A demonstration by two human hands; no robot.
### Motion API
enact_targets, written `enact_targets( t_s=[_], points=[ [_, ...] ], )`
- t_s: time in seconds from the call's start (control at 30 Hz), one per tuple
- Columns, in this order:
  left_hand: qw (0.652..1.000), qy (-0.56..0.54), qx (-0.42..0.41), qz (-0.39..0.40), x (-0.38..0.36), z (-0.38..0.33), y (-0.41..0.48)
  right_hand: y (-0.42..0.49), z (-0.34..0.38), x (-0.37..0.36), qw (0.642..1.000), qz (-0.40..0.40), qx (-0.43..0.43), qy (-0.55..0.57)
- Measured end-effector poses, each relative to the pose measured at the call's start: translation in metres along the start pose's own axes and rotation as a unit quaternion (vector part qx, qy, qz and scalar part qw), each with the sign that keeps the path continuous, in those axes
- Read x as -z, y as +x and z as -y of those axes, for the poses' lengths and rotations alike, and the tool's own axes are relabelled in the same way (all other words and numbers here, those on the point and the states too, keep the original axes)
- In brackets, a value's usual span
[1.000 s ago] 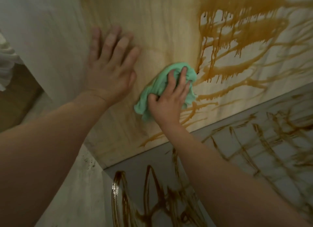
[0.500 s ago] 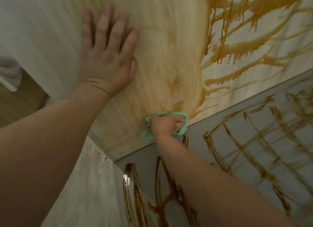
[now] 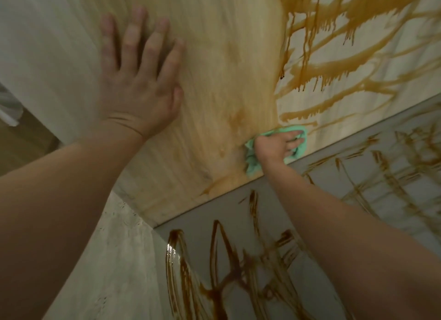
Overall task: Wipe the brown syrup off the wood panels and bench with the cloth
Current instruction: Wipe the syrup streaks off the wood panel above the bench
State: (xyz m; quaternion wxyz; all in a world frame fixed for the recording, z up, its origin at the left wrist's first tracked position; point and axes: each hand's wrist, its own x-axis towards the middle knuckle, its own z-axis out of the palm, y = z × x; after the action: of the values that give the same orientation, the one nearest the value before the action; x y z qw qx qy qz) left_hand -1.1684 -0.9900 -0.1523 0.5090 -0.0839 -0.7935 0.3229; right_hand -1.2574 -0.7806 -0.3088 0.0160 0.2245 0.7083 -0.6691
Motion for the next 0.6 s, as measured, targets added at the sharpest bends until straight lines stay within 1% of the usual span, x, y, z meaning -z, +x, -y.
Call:
enact_targets(
  t_s=[0.07,0.2,0.27,0.3,0.37,0.47,0.53,0.6],
  points=[
    [1.0,-0.012,0.002,0.0,-0.003,0.001,0.001,-0.004,0.012,0.007,1.0,0.007,0.01,-0.004],
    [1.0,-0.016,-0.009,-0.003,-0.002,0.001,0.0,-0.058,0.039,-0.015,0.991,0.07,0.11,-0.021],
    [1.0,-0.028,-0.012,-0.005,-0.001,0.002,0.001,-0.077,0.057,-0.027,0.988,0.099,0.116,-0.029],
    [1.0,-0.03,-0.008,-0.001,-0.001,0.003,0.003,-0.079,0.071,-0.028,0.989,0.103,0.097,-0.031],
    [0.999,-0.04,-0.005,0.01,0.001,0.006,0.003,-0.064,0.095,-0.02,0.996,0.081,0.026,-0.03],
    [0.997,-0.07,-0.011,0.03,0.011,0.006,0.004,-0.019,0.125,0.011,0.993,0.03,-0.112,-0.015],
    [0.993,-0.088,-0.006,0.082,0.024,0.008,0.007,0.003,0.131,0.029,0.983,0.043,-0.179,0.014],
    [0.981,-0.113,-0.008,0.158,0.045,0.011,0.014,0.0,0.142,0.033,0.978,0.07,-0.192,0.04]
  ],
)
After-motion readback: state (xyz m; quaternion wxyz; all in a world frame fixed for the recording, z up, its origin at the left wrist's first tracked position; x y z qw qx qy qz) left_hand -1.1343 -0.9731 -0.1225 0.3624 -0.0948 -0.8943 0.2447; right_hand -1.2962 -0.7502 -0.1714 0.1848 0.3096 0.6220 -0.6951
